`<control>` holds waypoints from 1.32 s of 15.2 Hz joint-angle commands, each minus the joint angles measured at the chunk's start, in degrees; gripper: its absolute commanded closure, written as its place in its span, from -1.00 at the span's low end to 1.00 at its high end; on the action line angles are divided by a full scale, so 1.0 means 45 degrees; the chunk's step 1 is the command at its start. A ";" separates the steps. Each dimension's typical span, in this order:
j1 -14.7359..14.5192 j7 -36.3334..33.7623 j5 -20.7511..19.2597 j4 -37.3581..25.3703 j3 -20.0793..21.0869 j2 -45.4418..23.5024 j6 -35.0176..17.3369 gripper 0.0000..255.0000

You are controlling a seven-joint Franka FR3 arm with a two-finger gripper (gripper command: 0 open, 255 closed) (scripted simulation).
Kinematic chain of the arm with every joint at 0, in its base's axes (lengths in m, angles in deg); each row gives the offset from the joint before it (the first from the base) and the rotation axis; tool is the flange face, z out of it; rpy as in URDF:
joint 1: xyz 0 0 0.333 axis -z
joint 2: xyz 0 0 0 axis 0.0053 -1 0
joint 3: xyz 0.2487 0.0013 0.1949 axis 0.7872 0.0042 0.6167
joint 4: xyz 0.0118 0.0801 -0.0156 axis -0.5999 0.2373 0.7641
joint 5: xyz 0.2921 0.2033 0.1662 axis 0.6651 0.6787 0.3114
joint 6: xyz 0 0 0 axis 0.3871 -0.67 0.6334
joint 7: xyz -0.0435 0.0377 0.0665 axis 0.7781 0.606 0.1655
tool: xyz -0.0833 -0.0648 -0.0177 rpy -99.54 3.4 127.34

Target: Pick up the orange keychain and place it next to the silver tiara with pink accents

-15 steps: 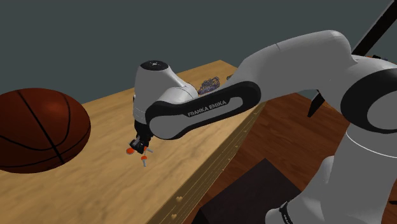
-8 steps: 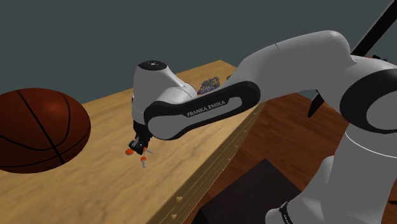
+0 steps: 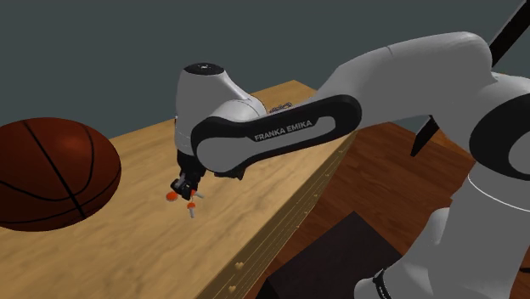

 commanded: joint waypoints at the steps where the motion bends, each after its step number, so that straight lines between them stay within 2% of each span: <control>1: 0.0008 0.0016 0.0057 -0.0164 0.0024 0.0151 0.0314 1.00; 20: 0.0077 0.0156 0.0396 -0.2264 0.0122 0.1080 0.3302 1.00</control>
